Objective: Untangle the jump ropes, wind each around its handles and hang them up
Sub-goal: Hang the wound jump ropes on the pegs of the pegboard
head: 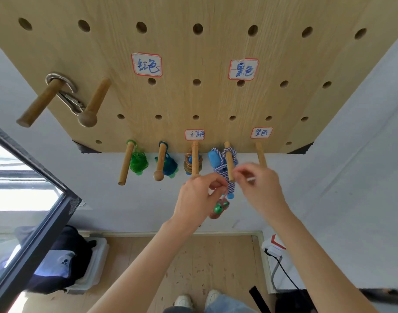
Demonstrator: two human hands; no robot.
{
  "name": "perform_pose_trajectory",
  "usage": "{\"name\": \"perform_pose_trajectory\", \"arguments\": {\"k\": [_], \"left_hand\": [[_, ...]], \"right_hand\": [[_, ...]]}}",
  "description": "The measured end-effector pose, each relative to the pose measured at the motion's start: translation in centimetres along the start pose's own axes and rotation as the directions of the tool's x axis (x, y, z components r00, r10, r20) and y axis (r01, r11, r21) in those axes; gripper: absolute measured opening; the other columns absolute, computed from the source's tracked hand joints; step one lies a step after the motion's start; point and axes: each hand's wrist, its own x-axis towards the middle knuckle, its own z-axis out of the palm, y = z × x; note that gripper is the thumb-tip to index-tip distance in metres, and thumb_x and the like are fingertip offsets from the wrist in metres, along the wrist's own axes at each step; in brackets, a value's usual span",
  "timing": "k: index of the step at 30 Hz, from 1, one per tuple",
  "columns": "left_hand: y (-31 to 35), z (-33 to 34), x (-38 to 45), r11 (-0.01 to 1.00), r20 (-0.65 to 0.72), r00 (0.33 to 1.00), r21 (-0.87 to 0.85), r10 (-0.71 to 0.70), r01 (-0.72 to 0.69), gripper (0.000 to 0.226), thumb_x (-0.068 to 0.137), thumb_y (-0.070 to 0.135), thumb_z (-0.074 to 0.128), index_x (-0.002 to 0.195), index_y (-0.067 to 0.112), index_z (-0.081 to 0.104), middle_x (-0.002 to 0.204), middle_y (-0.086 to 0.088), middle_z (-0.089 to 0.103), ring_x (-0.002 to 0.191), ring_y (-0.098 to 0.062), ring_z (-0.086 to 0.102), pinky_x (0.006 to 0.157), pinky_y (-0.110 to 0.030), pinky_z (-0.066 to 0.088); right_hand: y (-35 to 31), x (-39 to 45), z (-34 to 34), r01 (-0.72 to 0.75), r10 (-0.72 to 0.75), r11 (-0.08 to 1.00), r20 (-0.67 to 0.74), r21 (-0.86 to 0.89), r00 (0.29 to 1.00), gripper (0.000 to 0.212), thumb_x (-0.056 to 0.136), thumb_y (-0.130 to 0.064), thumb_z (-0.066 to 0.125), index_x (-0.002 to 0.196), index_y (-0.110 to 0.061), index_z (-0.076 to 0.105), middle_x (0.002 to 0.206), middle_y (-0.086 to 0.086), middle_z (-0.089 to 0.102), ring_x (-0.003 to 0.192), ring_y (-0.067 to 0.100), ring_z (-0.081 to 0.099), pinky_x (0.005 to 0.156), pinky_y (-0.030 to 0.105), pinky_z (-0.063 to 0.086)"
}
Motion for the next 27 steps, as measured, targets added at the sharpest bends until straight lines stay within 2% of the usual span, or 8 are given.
{"name": "perform_pose_trajectory", "arguments": {"k": [2, 4, 6, 9, 13, 17, 21, 27], "left_hand": [[0.7, 0.5, 0.1, 0.996, 0.029, 0.999, -0.076, 0.045, -0.042, 0.012, 0.082, 0.009, 0.065, 0.09, 0.016, 0.07, 0.081, 0.008, 0.071, 0.074, -0.003, 0.06, 0.073, -0.022, 0.05], [1.5, 1.1, 0.5, 0.993, 0.064, 0.996, -0.102, 0.067, -0.06, 0.012, 0.081, 0.008, 0.066, 0.092, 0.013, 0.069, 0.083, 0.003, 0.073, 0.076, -0.006, 0.064, 0.075, -0.025, 0.052], [2.1, 2.0, 1.0, 0.994, 0.091, 0.993, -0.085, 0.08, -0.072, 0.011, 0.082, 0.012, 0.066, 0.093, 0.013, 0.066, 0.085, 0.001, 0.073, 0.079, -0.01, 0.067, 0.076, -0.026, 0.052], [3.2, 3.8, 2.1, 0.989, 0.131, 0.984, 0.069, 0.118, -0.128, 0.013, 0.085, 0.018, 0.063, 0.097, 0.012, 0.064, 0.09, -0.001, 0.073, 0.084, -0.016, 0.067, 0.076, -0.027, 0.049], [4.6, 5.6, 3.9, 0.974, 0.186, 0.977, 0.18, 0.103, -0.136, 0.016, 0.088, 0.022, 0.058, 0.103, 0.015, 0.061, 0.097, -0.006, 0.07, 0.093, -0.023, 0.063, 0.08, -0.037, 0.049], [5.2, 6.4, 5.6, 0.962, 0.186, 0.979, 0.24, 0.088, -0.132, 0.017, 0.09, 0.025, 0.054, 0.104, 0.018, 0.062, 0.099, -0.008, 0.066, 0.098, -0.023, 0.056, 0.079, -0.036, 0.046], [4.8, 6.5, 6.1, 0.961, 0.149, 0.983, 0.238, 0.11, -0.144, 0.017, 0.09, 0.024, 0.055, 0.103, 0.018, 0.063, 0.099, -0.005, 0.066, 0.101, -0.021, 0.053, 0.076, -0.031, 0.042], [2.4, 5.2, 5.7, 0.929, -0.021, 0.989, 0.346, 0.147, -0.13, 0.019, 0.089, 0.011, 0.051, 0.101, 0.012, 0.066, 0.112, 0.0, 0.061, 0.11, -0.024, 0.043, 0.09, -0.028, 0.027]], "right_hand": [[0.5, -2.2, 0.0, -0.08, 0.063, 0.991, 0.152, 0.11, 0.986, 0.021, 0.084, -0.001, 0.059, 0.095, -0.017, 0.068, 0.079, -0.011, 0.064, 0.075, -0.001, 0.059, 0.065, 0.011, 0.048], [1.2, -2.6, -0.6, -0.196, 0.161, 0.956, 0.17, 0.217, 0.972, 0.022, 0.081, 0.001, 0.062, 0.09, -0.018, 0.067, 0.078, -0.008, 0.066, 0.073, 0.003, 0.062, 0.063, 0.016, 0.048], [1.9, -2.4, -1.5, -0.268, 0.247, 0.927, 0.111, 0.264, 0.963, 0.015, 0.079, -0.001, 0.066, 0.083, -0.016, 0.068, 0.073, -0.002, 0.068, 0.067, 0.008, 0.063, 0.058, 0.018, 0.049], [3.1, -2.5, -2.3, -0.274, 0.278, 0.956, -0.025, 0.107, 0.96, 0.008, 0.08, -0.003, 0.066, 0.083, -0.01, 0.069, 0.072, 0.003, 0.069, 0.06, 0.009, 0.063, 0.057, 0.019, 0.053], [4.1, -2.2, -2.8, -0.277, 0.285, 0.958, -0.211, 0.068, 0.935, 0.014, 0.085, -0.004, 0.061, 0.079, -0.016, 0.063, 0.073, 0.001, 0.064, 0.051, 0.003, 0.062, 0.051, 0.006, 0.046], [4.9, -1.0, -3.4, -0.322, 0.344, 0.938, -0.226, 0.127, 0.911, 0.008, 0.082, -0.004, 0.063, 0.077, -0.01, 0.063, 0.073, 0.004, 0.065, 0.054, 0.002, 0.061, 0.051, 0.004, 0.042], [5.3, 0.6, -5.0, -0.452, 0.47, 0.85, -0.002, 0.271, 0.882, 0.008, 0.077, -0.002, 0.069, 0.075, -0.008, 0.064, 0.073, 0.014, 0.068, 0.06, 0.02, 0.066, 0.062, 0.022, 0.055], [5.6, 3.9, -7.7, -0.557, 0.431, 0.741, 0.371, 0.374, 0.823, 0.009, 0.078, 0.008, 0.065, 0.087, 0.006, 0.063, 0.088, 0.019, 0.069, 0.076, 0.021, 0.069, 0.07, 0.022, 0.057]]}}
